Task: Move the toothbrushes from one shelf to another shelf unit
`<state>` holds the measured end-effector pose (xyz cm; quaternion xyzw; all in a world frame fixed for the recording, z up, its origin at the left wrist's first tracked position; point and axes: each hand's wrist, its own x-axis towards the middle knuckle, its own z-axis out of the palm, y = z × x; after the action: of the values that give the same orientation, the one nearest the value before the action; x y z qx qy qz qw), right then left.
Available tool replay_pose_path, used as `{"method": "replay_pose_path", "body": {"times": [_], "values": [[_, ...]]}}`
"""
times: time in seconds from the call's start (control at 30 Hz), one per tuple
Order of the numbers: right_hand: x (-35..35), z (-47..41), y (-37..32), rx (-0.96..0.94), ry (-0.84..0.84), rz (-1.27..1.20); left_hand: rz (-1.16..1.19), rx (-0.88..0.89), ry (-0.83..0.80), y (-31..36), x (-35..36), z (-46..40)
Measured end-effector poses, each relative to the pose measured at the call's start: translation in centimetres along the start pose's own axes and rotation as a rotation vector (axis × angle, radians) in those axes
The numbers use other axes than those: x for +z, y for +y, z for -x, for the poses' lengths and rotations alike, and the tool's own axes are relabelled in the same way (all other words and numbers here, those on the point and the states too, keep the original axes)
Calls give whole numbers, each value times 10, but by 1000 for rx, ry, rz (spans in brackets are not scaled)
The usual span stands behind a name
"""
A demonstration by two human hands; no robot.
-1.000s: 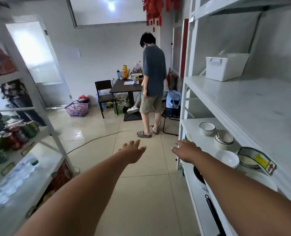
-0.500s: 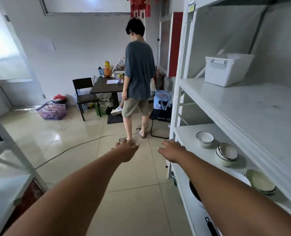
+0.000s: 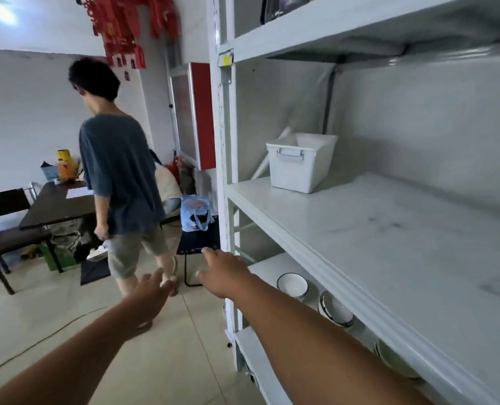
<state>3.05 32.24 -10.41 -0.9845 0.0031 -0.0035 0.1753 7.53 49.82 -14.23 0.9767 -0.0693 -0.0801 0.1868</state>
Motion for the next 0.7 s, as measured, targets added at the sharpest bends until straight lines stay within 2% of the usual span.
{"method": "replay_pose_path", "body": {"times": [0.13,0.27,0.33,0.5,0.6,0.7], "values": [[-51,-34,20,29,154,-89,-120,131,64,54,-17,-63],[-102,-37,71,91,310,17,-96,315,173,140,-17,-110],[-129,-27,113,201,353,84,-95,399,178,193,-9,-123],[-185,42,224,560,441,184,-124,633,59,325,37,-134],[-207,106,280,824,506,237,-89,820,-27,404,68,-97],[-220,175,307,1067,575,290,-90,1001,-111,460,87,-37]]}}
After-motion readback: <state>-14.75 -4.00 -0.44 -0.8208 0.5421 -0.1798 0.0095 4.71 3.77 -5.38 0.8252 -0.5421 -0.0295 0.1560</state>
